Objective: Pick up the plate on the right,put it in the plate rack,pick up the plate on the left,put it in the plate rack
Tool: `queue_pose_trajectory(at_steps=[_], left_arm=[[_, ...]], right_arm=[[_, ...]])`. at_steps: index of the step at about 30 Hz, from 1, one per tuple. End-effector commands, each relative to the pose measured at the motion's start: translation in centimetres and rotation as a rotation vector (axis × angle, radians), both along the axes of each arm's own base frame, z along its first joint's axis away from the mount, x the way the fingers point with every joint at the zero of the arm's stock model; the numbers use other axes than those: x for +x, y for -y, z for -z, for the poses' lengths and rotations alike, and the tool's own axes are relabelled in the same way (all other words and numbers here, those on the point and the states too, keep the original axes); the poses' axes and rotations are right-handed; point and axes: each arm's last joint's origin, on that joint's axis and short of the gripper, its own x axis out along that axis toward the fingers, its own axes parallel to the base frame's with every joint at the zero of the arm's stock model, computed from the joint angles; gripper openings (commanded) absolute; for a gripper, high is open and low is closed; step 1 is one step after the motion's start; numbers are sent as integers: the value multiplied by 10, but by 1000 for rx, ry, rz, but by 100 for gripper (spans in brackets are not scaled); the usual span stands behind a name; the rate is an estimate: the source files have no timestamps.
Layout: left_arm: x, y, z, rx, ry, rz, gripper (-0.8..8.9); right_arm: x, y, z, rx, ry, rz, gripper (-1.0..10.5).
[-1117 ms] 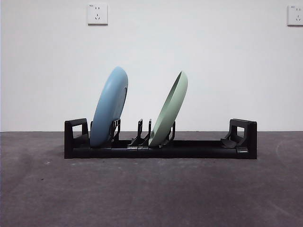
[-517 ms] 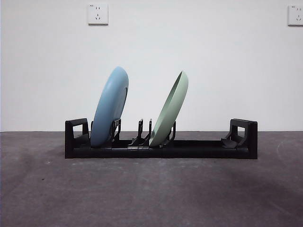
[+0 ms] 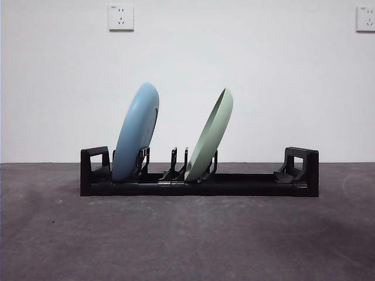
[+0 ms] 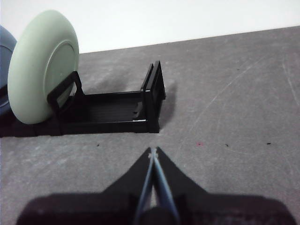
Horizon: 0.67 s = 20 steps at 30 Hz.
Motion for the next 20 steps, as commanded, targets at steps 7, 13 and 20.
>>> queue_pose_trajectory(at_steps=[7,13,20], left_arm=[[0,0,4,-5,-16,-7,-3],[0,0,4,-5,-15,-7,-3],[0,0,4,-5,-15,-8,-3]], right_arm=[[0,0,5,-12,-16,8,-11],[0,0,5,-11,-16,8,-11],[0,0,5,-11,-16,7,-11]])
